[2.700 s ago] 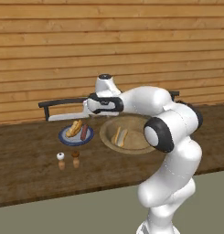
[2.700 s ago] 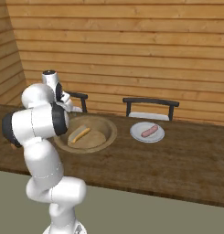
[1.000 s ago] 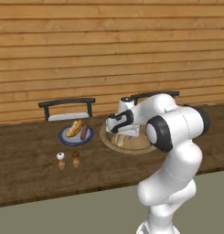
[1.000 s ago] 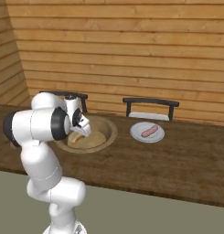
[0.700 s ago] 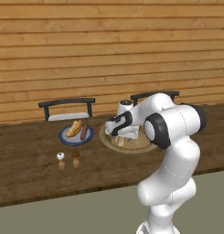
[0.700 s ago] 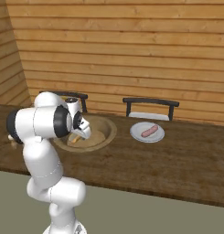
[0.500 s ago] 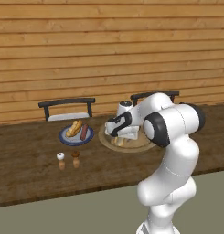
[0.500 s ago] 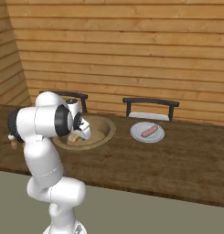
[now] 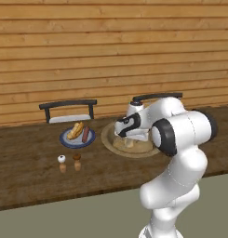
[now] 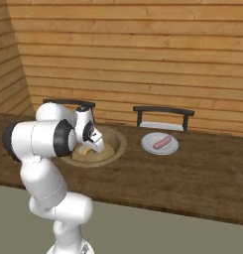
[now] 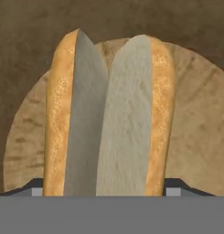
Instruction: Place one bun and one sausage from the bowl on each plate.
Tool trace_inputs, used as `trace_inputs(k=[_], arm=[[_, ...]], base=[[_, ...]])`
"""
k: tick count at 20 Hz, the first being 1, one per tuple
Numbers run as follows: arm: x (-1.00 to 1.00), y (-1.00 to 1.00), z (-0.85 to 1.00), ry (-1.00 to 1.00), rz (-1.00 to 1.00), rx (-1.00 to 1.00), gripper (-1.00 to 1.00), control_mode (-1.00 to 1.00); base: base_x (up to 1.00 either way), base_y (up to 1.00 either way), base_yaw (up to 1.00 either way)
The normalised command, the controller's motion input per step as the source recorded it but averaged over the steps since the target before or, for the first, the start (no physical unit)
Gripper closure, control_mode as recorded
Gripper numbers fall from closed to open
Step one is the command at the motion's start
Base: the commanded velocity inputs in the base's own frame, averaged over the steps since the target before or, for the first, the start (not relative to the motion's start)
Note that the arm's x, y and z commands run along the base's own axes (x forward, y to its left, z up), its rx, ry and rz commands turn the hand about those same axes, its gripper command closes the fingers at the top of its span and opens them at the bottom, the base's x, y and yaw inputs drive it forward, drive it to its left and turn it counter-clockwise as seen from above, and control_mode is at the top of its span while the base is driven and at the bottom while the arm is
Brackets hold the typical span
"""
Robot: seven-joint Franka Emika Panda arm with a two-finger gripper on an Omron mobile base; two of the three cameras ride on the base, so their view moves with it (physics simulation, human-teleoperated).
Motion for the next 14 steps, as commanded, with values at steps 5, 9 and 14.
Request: trace_inputs(k=[5,9,14], arm=[[-0.32,-1.00,0.98,-0.01,-0.18,0.00,1.00,-1.00],[0.06,-1.00,1.00,0.04,-0.24,0.00,1.00,-1.00],[0.44,-1.00,0.33,0.18,-0.19,0.03,1.00,-1.00]], base=[[0.00,0.00,0.00],[0.00,0.00,0.00],[0.00,0.00,0.00]])
